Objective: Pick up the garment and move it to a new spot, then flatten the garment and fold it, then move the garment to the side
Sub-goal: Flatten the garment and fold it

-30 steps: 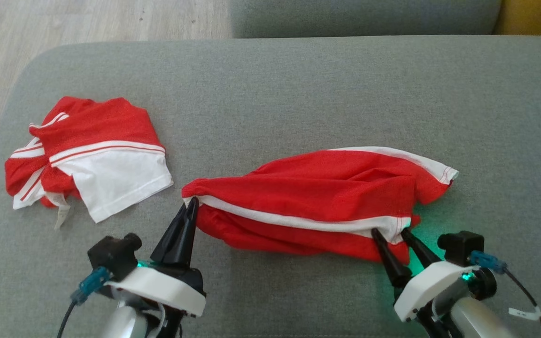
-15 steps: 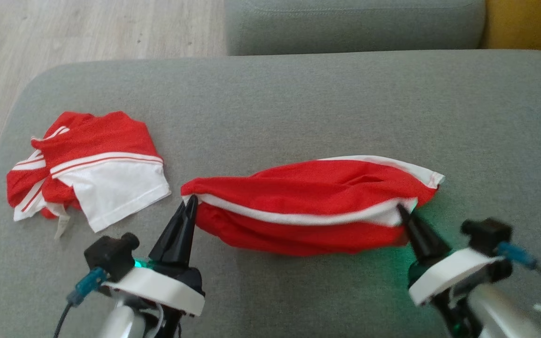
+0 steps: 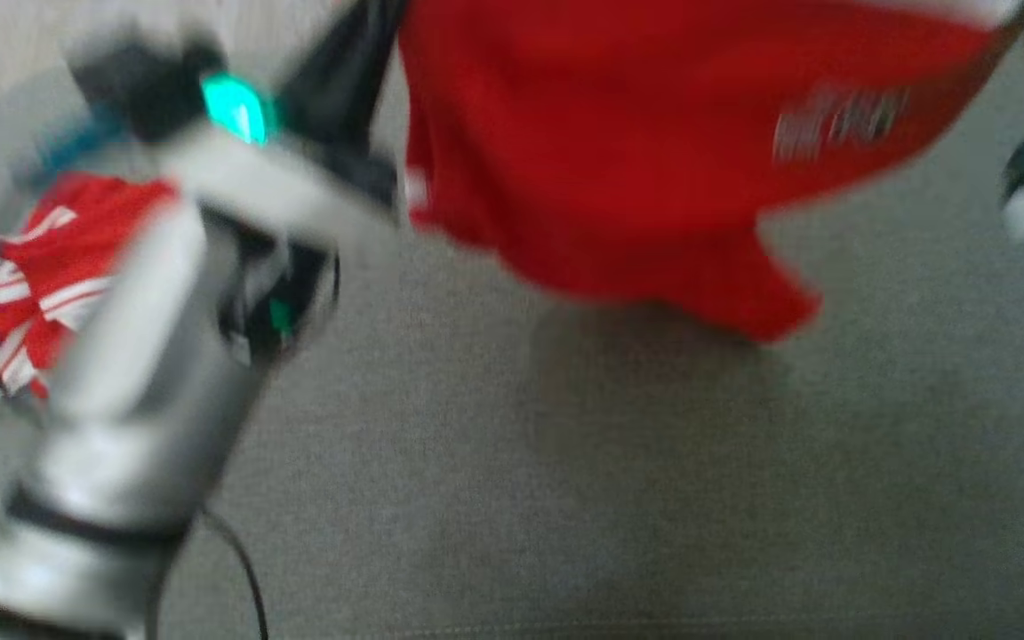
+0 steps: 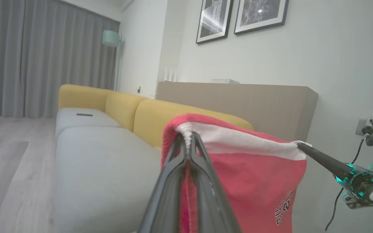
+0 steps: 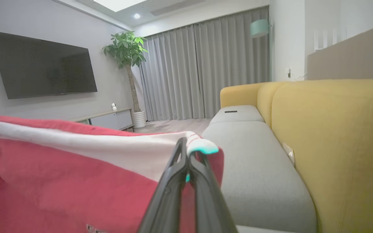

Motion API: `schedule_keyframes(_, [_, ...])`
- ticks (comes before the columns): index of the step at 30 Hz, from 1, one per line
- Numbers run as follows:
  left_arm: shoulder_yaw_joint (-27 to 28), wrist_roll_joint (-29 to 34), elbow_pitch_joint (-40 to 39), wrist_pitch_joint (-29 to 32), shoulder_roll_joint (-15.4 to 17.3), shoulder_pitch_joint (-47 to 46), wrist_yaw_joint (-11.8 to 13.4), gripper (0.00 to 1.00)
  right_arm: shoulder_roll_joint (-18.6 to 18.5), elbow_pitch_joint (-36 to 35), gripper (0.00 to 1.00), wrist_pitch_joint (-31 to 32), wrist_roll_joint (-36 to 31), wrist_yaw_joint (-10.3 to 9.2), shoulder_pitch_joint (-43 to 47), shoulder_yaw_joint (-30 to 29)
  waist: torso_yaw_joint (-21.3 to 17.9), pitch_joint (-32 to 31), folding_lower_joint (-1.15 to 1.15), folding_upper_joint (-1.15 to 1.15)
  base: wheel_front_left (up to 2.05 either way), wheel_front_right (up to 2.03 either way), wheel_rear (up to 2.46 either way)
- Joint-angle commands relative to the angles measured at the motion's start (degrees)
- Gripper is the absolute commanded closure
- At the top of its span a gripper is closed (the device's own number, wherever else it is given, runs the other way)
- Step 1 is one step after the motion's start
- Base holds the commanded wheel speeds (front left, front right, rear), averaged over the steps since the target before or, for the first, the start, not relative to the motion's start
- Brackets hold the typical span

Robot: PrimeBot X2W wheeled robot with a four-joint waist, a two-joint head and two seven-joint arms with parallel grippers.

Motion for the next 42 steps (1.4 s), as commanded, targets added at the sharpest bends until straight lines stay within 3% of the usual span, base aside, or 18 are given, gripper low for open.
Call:
schedule_keyframes(1, [2.04, -0.60, -0.63, 0.14, 1.57, -4.75, 0.06, 1.00, -1.54, -1.68, 1.00, 0.86, 0.82, 0.12, -2.72, 0.06, -0.06, 3.93, -0.01, 0.00, 0.00, 0.00, 0.00])
schedule_keyframes(5, [0.47, -3.00, 6.30, 0.20, 0.53, -20.01, 0.06, 1.00, -4.05, 1.02, 1.00, 3.88, 1.98, 0.12, -14.55, -1.30, -0.57, 9.89, -0.01, 0.00, 0.00, 0.00, 0.00])
schedule_keyframes(9, [0.46, -5.92, 12.79, -2.59, -2.40, -31.69, 0.06, 1.00, -6.54, 4.21, 1.00, 2.54, 0.73, 0.12, -25.26, -1.33, -0.96, 14.56, -0.01, 0.00, 0.00, 0.00, 0.00])
schedule_keyframes(15, [-1.07, -10.02, 15.71, -4.71, -4.35, -36.52, 0.06, 1.00, -7.98, 5.05, 1.00, -0.94, 0.67, 0.12, -31.67, 1.11, -1.89, 17.31, -0.01, 0.00, 0.00, 0.00, 0.00])
schedule_keyframes(22, [-1.51, -9.22, 9.88, -4.81, -2.98, -19.64, 0.06, 1.00, -7.72, 4.04, 1.00, -2.95, 3.51, 0.12, -20.76, 4.69, -3.09, 16.29, -0.01, 0.00, 0.00, 0.00, 0.00])
schedule_keyframes(29, [-4.51, -9.09, 5.58, -4.82, -0.05, 4.70, 0.06, 1.00, -7.74, -1.41, 1.00, -3.46, 5.95, 0.12, 0.40, 4.20, -2.63, 10.89, -0.01, 0.00, 0.00, 0.00, 0.00])
schedule_keyframes(35, [-4.65, -5.65, 2.71, -4.82, 0.28, 17.19, 0.06, 1.00, -7.06, -8.72, 1.00, -0.75, 6.19, 0.12, 17.25, 0.30, -1.72, 5.56, -0.01, 0.00, 0.00, 0.00, 0.00])
schedule_keyframes(42, [-1.17, -2.21, -2.05, -4.83, 0.31, 30.28, 0.06, 1.00, -3.68, -19.49, 1.00, 4.08, 4.75, 0.12, 35.30, -7.79, -1.19, 0.93, -0.01, 0.00, 0.00, 0.00, 0.00])
